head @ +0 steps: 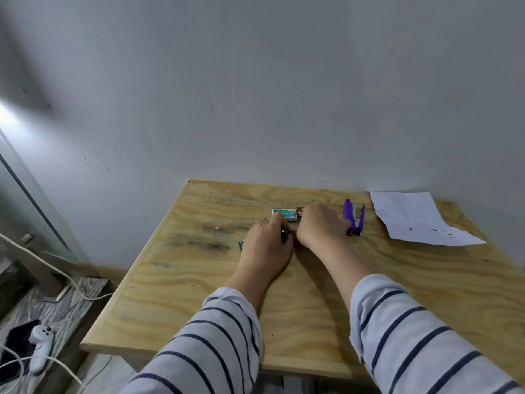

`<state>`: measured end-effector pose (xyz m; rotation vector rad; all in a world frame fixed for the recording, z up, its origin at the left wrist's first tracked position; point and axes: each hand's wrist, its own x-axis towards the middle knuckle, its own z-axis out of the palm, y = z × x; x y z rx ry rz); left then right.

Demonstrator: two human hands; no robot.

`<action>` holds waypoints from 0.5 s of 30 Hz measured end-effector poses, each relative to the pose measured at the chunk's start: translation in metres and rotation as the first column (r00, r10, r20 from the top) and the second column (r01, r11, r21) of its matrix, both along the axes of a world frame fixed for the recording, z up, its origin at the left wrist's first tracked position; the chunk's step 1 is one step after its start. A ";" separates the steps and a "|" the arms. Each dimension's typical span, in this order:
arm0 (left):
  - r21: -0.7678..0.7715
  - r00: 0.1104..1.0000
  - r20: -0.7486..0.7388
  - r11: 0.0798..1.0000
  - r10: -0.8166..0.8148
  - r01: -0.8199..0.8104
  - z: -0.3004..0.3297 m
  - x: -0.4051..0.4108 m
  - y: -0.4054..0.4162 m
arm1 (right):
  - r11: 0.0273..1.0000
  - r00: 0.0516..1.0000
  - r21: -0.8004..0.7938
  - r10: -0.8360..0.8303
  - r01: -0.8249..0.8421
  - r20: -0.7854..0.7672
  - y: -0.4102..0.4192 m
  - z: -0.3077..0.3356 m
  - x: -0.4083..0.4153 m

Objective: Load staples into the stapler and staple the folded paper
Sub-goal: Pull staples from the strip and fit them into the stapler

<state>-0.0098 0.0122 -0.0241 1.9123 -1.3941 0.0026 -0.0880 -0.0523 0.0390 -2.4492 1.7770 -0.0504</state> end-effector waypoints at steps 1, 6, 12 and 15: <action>-0.006 1.000 0.007 1.000 -0.002 0.002 0.000 0.000 0.000 | 1.000 1.000 0.018 0.010 -0.011 0.025 -0.003 -0.001 -0.002; -0.038 0.994 0.104 0.999 0.011 -0.007 0.003 -0.001 0.003 | 0.973 0.961 0.144 0.146 -0.183 0.233 -0.019 -0.003 -0.022; 0.009 0.993 0.103 0.999 0.051 -0.053 0.007 -0.002 0.004 | 0.982 0.921 0.021 0.166 -0.185 0.353 -0.011 -0.015 -0.033; 0.027 0.994 0.099 0.998 0.055 -0.058 0.008 -0.003 0.005 | 0.993 0.930 -0.038 0.115 -0.108 0.350 -0.007 -0.023 -0.028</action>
